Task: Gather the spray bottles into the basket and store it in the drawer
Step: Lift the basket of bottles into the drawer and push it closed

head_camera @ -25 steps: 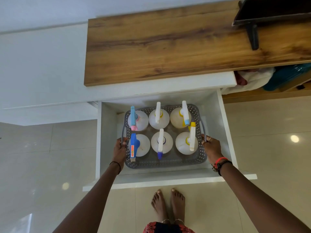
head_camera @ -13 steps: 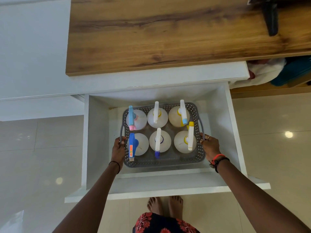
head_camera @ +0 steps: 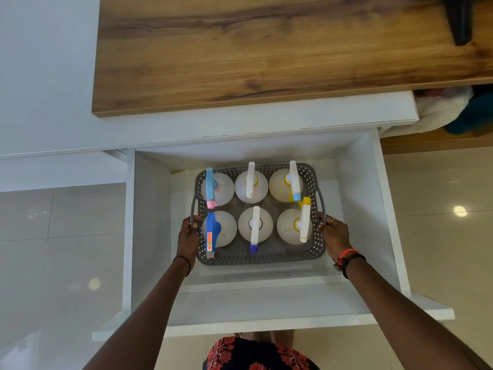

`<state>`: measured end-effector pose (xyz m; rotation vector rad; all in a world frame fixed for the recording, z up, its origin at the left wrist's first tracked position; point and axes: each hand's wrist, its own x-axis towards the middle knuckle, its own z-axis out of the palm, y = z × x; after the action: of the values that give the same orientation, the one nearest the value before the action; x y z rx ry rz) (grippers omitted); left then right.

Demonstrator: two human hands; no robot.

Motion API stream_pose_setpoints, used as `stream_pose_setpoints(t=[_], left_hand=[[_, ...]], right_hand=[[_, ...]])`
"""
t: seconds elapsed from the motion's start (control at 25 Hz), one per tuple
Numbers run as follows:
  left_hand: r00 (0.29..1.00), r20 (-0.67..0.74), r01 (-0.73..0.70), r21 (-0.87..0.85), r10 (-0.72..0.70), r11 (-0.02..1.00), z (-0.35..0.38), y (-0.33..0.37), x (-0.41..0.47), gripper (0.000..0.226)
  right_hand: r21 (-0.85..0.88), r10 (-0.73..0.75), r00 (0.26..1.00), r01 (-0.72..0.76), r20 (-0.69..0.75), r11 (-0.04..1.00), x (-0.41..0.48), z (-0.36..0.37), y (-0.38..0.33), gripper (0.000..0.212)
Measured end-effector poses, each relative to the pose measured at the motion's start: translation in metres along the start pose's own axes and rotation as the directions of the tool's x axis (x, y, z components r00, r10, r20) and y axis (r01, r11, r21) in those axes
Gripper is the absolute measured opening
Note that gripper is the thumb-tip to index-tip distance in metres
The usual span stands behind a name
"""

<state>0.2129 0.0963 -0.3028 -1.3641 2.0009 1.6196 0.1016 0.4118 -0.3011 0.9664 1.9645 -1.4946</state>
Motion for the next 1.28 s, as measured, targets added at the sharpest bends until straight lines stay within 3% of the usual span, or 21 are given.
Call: stream_pose_setpoints(t=[0.28, 0.6, 0.76, 0.88, 0.96, 1.08, 1.2, 1.28], left_hand=[[1.0, 0.002, -0.023, 0.003, 0.023, 1.0, 0.001, -0.006, 0.005, 0.03], [1.0, -0.003, 0.009, -0.029, -0.009, 1.0, -0.001, 0.004, -0.004, 0.037], [0.991, -0.071, 0.108, -0.037, -0.11, 0.993, -0.016, 0.011, -0.025, 0.049], [0.98, -0.154, 0.134, 0.063, -0.123, 0.989, -0.032, 0.02, -0.055, 0.045], [0.963, -0.263, 0.099, 0.158, -0.054, 0.982, -0.043, 0.03, -0.078, 0.037], [0.925, -0.347, -0.045, 0.308, 0.156, 0.95, -0.055, 0.038, -0.114, 0.023], [0.924, -0.251, -0.15, 0.458, 0.289, 0.876, -0.06, 0.037, -0.148, 0.012], [0.947, -0.06, -0.25, 0.476, 0.315, 0.843, -0.058, 0.035, -0.172, 0.011]], right_hand=[[0.002, -0.018, 1.0, 0.018, 0.023, 1.0, 0.005, 0.002, 0.002, 0.035], [-0.17, -0.055, 0.999, 0.054, 0.002, 0.984, -0.003, -0.002, -0.004, 0.04], [-0.184, -0.043, 0.993, 0.021, -0.114, 0.983, -0.022, -0.012, -0.013, 0.039], [-0.157, -0.027, 0.974, -0.01, -0.226, 0.988, -0.051, -0.023, -0.021, 0.03], [-0.157, -0.033, 0.971, -0.005, -0.236, 0.988, -0.072, -0.028, -0.027, 0.027], [-0.289, -0.137, 0.971, 0.077, -0.194, 0.954, -0.107, -0.035, -0.036, 0.028], [-0.406, -0.239, 0.961, 0.166, -0.136, 0.899, -0.14, -0.039, -0.038, 0.031], [-0.444, -0.282, 0.957, 0.226, -0.063, 0.867, -0.16, -0.042, -0.035, 0.031]])
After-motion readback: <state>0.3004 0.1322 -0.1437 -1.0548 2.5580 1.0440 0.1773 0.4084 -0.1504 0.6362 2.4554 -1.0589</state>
